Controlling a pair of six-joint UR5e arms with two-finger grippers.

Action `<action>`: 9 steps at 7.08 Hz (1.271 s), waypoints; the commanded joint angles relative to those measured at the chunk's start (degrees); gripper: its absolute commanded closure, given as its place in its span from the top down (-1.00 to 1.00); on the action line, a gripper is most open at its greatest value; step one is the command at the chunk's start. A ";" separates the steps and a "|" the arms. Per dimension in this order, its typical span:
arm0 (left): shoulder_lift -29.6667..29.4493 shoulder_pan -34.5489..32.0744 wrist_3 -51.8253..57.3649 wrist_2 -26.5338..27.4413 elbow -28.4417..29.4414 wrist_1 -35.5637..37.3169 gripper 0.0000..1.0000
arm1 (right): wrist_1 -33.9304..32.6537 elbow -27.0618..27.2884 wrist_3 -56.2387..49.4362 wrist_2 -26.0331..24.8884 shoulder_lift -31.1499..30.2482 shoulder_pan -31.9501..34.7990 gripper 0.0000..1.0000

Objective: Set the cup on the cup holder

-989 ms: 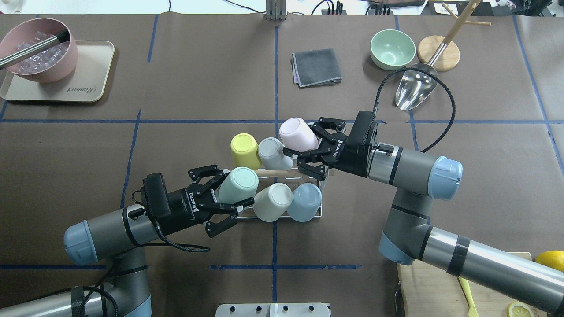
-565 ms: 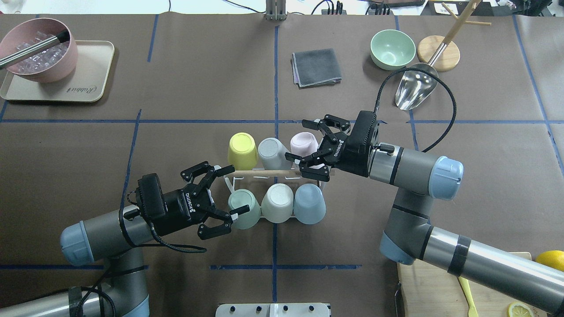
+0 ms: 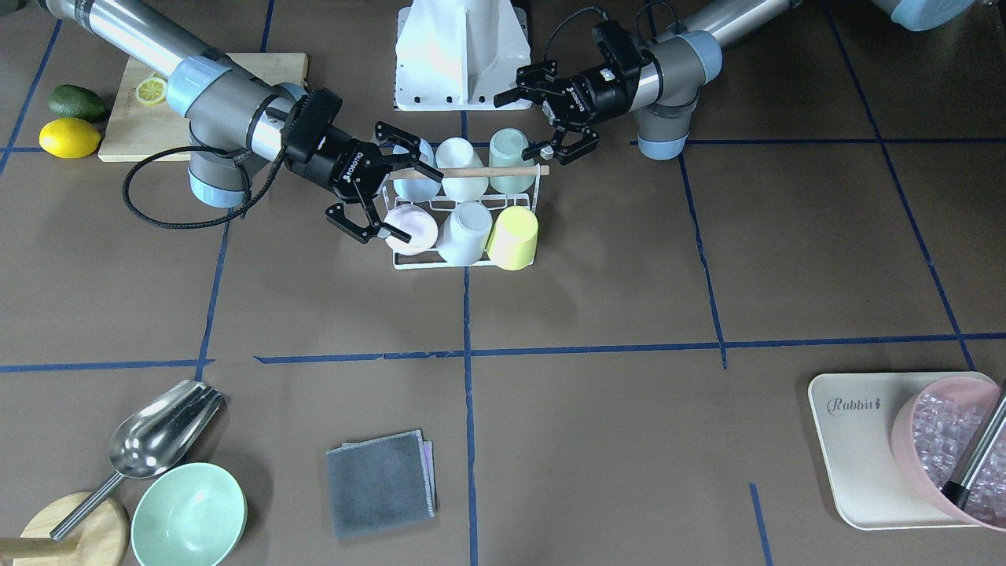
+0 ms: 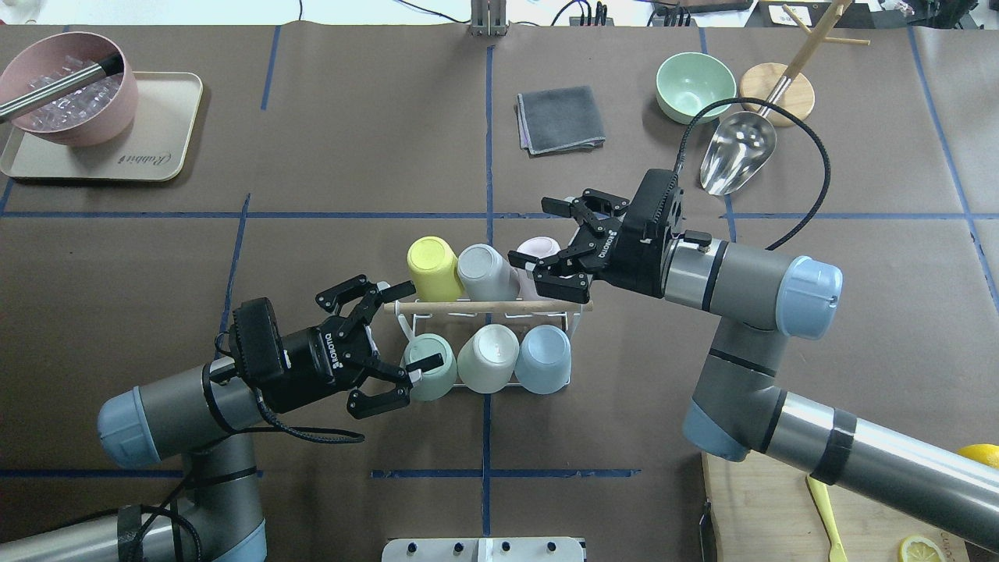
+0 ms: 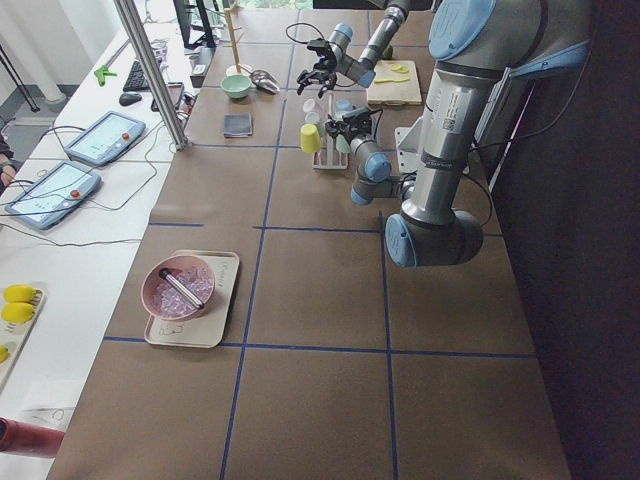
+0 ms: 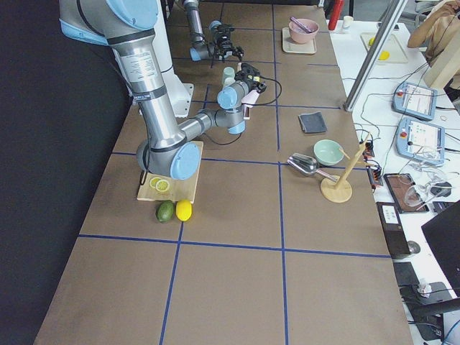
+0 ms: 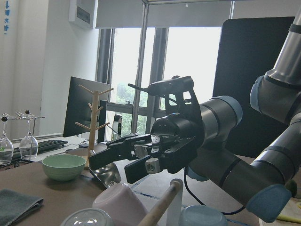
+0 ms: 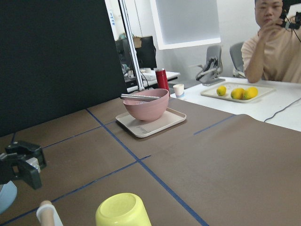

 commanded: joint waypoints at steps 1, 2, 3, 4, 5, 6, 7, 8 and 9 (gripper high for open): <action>2.37 -4.04 -0.30 -0.21 -9.69 9.10 1.00 | -20.48 14.20 5.33 2.28 -6.67 3.82 1.00; 3.96 -4.50 -0.65 -0.21 -12.95 13.40 1.00 | -34.33 19.23 7.28 6.99 -7.67 9.50 1.00; 7.37 -6.07 -1.00 -0.47 -18.72 21.19 1.00 | -44.65 20.50 7.30 15.13 -7.59 16.52 1.00; 11.41 -6.87 -1.09 -0.74 -26.44 32.32 1.00 | -49.89 20.60 7.21 20.17 -9.15 21.72 1.00; 13.62 -6.88 -1.09 -0.65 -31.13 40.17 1.00 | -60.29 20.42 7.21 27.53 -10.56 27.26 1.00; 14.78 -6.88 -1.09 -0.65 -33.44 45.73 1.00 | -71.01 20.60 7.30 33.08 -10.75 32.01 1.00; 16.09 -7.32 -1.09 -0.74 -35.20 51.62 1.00 | -77.91 21.55 7.21 34.44 -14.49 35.62 1.00; 17.67 -7.41 -1.09 -0.83 -38.09 58.55 1.00 | -81.02 22.35 6.69 35.24 -19.75 39.75 1.00; 19.08 -7.76 -1.18 -1.70 -42.38 68.19 1.00 | -83.84 21.66 5.47 37.86 -23.98 45.36 1.00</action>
